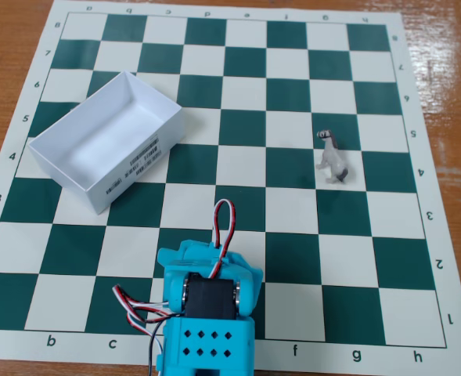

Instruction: Grab the toy horse and put it in the box.

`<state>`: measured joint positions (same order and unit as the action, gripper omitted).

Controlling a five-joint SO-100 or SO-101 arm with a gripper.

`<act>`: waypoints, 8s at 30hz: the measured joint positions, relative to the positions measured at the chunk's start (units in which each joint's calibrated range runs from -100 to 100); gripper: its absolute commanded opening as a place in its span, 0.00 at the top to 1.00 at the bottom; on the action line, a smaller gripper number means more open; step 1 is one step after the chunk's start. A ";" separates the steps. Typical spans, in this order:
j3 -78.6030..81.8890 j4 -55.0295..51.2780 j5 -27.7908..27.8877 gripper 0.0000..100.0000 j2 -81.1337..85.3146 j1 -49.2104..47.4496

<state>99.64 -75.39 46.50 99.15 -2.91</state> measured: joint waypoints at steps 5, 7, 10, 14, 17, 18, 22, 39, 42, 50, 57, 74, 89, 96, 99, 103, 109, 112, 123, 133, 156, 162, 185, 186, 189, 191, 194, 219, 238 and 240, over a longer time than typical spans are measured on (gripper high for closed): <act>0.00 0.00 0.00 0.61 0.09 3.21; 0.00 0.00 0.00 0.61 0.09 3.36; 0.00 0.00 0.00 0.61 0.09 3.58; 0.00 0.00 0.00 0.61 0.09 3.58; 0.00 0.53 0.00 0.61 0.09 3.73; 0.00 1.40 0.05 0.61 0.09 3.96; 0.00 5.43 1.14 0.61 0.09 5.68; -14.32 19.18 13.11 0.61 -15.06 14.34; -14.87 25.92 15.72 0.61 -19.23 16.58; -18.31 41.07 19.15 0.61 -33.36 20.61; -23.39 51.66 19.88 0.61 -48.26 21.51; -49.23 52.45 25.40 0.61 -84.43 23.30; -70.35 44.31 25.81 0.61 -103.15 22.85; -75.88 44.31 26.85 0.61 -107.83 22.85; -76.43 44.40 27.06 0.61 -109.19 22.85; -76.43 44.40 27.11 0.61 -110.55 22.85; -76.43 44.92 27.11 0.61 -112.34 22.93; -76.43 46.50 27.11 0.61 -113.28 22.93; -78.51 50.88 27.01 1.00 -117.11 23.23; -78.60 52.80 26.80 1.00 -117.62 23.97; -42.70 53.85 14.57 1.00 -68.51 3.66; -35.18 56.74 10.98 1.00 -55.06 -6.05; -38.17 91.51 8.12 1.00 -81.45 -21.88; -39.62 91.59 8.12 1.00 -83.15 -21.88; -42.61 92.73 8.12 1.00 -87.15 -21.88; -44.33 94.48 7.91 0.99 -90.30 -21.88; -48.14 96.15 7.23 0.98 -95.23 -21.58; -50.59 88.35 4.32 0.72 -93.28 -15.91; -5.17 46.41 3.64 0.72 -25.28 -0.30; -1.90 41.51 3.64 0.71 -19.06 -0.15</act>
<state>97.73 -33.89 50.14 80.09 -3.06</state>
